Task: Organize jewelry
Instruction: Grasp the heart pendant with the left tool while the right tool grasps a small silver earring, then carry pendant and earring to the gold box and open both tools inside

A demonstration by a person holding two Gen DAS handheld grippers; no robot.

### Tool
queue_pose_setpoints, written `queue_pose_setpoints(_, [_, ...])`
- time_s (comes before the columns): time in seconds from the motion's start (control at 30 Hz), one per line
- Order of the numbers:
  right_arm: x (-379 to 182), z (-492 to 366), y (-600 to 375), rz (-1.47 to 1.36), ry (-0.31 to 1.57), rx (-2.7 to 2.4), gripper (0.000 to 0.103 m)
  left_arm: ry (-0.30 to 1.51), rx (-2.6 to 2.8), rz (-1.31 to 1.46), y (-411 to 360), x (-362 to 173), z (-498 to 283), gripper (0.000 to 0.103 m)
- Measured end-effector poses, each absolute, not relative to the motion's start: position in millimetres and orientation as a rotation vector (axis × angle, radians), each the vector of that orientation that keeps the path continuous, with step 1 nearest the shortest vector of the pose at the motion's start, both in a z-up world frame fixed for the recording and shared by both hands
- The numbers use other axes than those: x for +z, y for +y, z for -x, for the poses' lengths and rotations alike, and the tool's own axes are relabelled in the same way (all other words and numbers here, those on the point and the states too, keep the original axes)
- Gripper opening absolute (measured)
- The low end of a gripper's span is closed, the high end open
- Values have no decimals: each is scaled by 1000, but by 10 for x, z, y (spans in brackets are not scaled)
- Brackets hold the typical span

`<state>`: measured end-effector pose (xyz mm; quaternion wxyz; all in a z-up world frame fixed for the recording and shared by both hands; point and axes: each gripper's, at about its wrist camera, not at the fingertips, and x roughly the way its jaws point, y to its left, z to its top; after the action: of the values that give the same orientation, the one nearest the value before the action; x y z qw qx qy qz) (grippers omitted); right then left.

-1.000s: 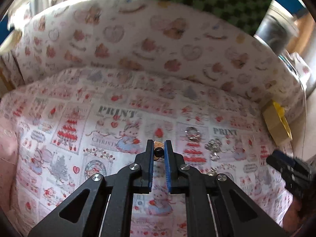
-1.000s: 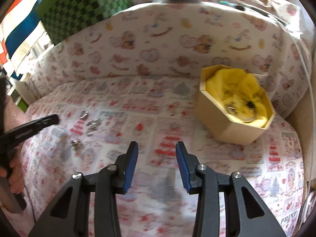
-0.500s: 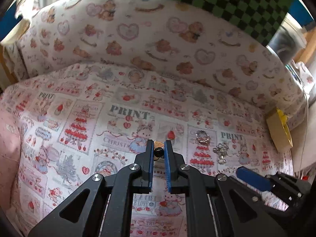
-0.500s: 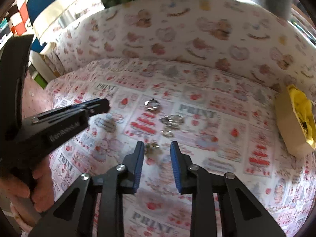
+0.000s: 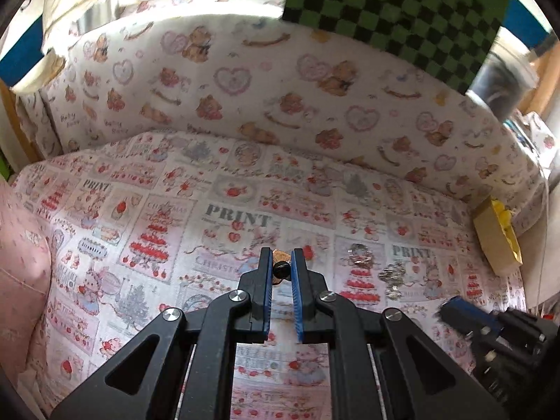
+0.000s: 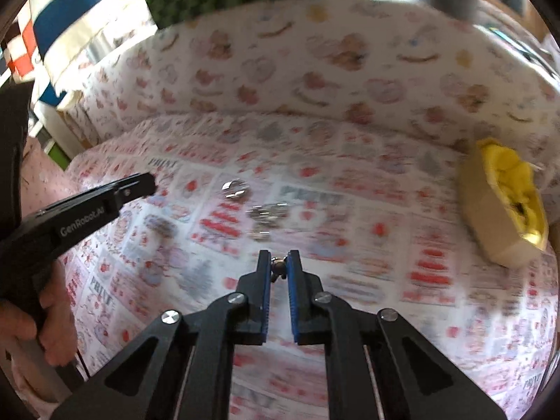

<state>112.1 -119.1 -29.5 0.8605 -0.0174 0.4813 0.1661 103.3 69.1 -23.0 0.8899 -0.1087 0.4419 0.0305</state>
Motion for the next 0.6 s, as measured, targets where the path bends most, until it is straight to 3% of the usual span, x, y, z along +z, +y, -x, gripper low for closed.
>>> queue_pose_setpoints(0.13, [-196,-1026,-1535,40,868,280,8,861,63,205,584,-157,-979,9])
queue_pose_setpoints(0.33, [-19,-923,-2154,-186,646,237,8,779,98,215,519,-61,-888,9])
queue_pose_setpoints(0.6, [123,-927,-2515,-268,583,252,8,687,74,191,396,131,-698,9])
